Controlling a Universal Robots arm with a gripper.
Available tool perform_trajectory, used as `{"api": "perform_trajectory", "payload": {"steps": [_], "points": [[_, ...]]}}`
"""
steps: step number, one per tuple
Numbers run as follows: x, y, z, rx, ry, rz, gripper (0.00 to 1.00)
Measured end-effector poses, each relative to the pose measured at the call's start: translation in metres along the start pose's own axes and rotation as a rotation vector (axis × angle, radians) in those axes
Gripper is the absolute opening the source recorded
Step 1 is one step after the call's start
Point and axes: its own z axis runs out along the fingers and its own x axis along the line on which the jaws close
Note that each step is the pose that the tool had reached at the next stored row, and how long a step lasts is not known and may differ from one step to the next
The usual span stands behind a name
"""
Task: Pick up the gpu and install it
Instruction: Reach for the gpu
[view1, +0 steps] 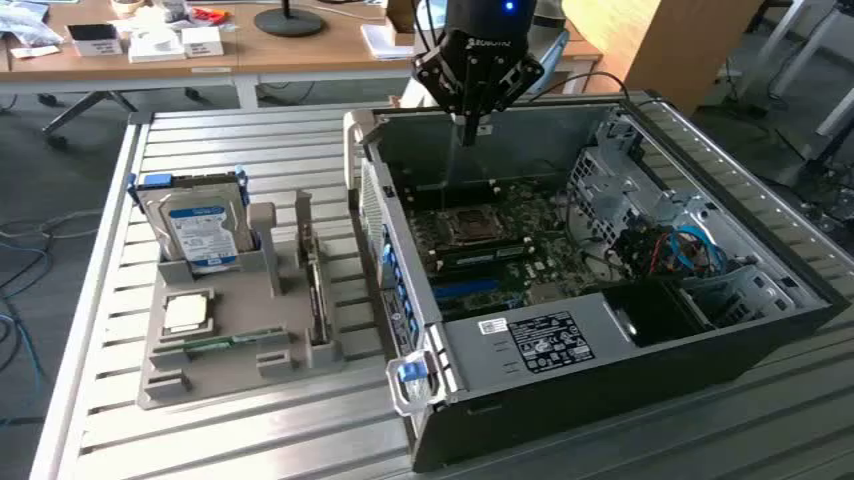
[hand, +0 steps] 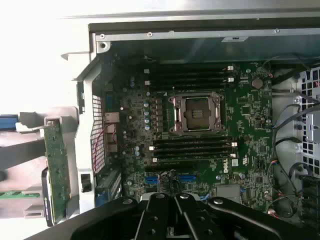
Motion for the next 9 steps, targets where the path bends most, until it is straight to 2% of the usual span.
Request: {"api": "perform_trajectory", "payload": {"steps": [9], "points": [[0.0016,-0.0001,0.0000,-0.0001,0.0000,0.000,0.11]]}}
